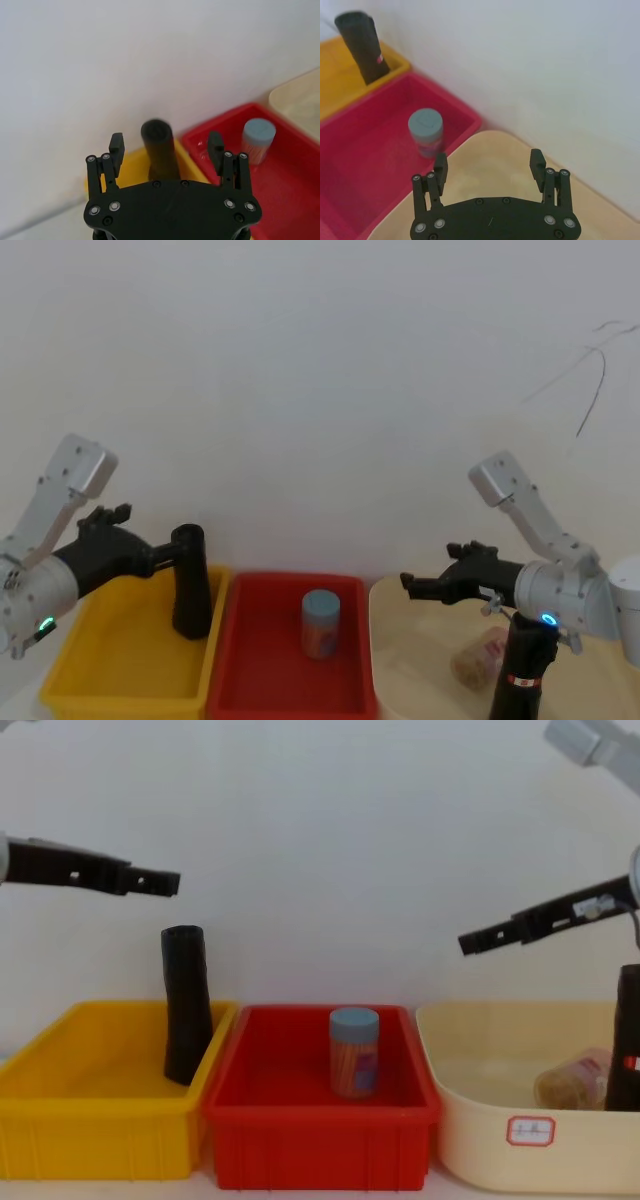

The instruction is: Pick up the garbage bag with the one hand and transfer it to the other hand.

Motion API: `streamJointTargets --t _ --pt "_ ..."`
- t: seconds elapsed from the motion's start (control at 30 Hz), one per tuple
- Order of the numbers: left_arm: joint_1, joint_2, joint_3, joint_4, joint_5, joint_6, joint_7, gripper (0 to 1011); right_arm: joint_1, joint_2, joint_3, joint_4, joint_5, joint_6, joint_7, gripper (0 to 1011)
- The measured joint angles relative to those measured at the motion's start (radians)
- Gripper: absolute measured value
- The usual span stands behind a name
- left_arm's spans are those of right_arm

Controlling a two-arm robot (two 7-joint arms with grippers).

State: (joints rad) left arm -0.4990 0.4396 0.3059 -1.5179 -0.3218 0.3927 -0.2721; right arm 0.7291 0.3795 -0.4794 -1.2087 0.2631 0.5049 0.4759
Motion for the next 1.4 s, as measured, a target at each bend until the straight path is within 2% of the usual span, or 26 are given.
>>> streamJointTargets --t 0.17,0.3,0.5,0.67,0.97,1.4 --pt "-0.037 -0.018 0.01 0.037 -0.001 -0.035 -0.032 1000 -0.044 0.011 0.027 -0.079 -0.004 -0.008 -0.05 1001" --pt "-0.068 -0.032 0.022 0.068 -0.011 -0.058 -0.073 1000 -0.099 0.019 0.052 -0.171 -0.017 -0.022 -0.11 1001" --pt "-0.102 -0.047 0.043 0.101 -0.029 -0.071 -0.127 1000 -0.184 0.02 0.081 -0.283 -0.044 -0.048 -0.202 1001" --pt "-0.117 -0.056 0.06 0.12 -0.042 -0.077 -0.163 1000 -0.242 0.012 0.097 -0.346 -0.059 -0.069 -0.26 1001" --pt "-0.136 -0.075 0.091 0.143 -0.064 -0.089 -0.213 1000 -0.312 -0.007 0.115 -0.416 -0.08 -0.101 -0.329 1001" --pt "-0.145 -0.086 0.11 0.156 -0.078 -0.097 -0.243 1000 -0.354 -0.02 0.124 -0.457 -0.092 -0.119 -0.366 1001"
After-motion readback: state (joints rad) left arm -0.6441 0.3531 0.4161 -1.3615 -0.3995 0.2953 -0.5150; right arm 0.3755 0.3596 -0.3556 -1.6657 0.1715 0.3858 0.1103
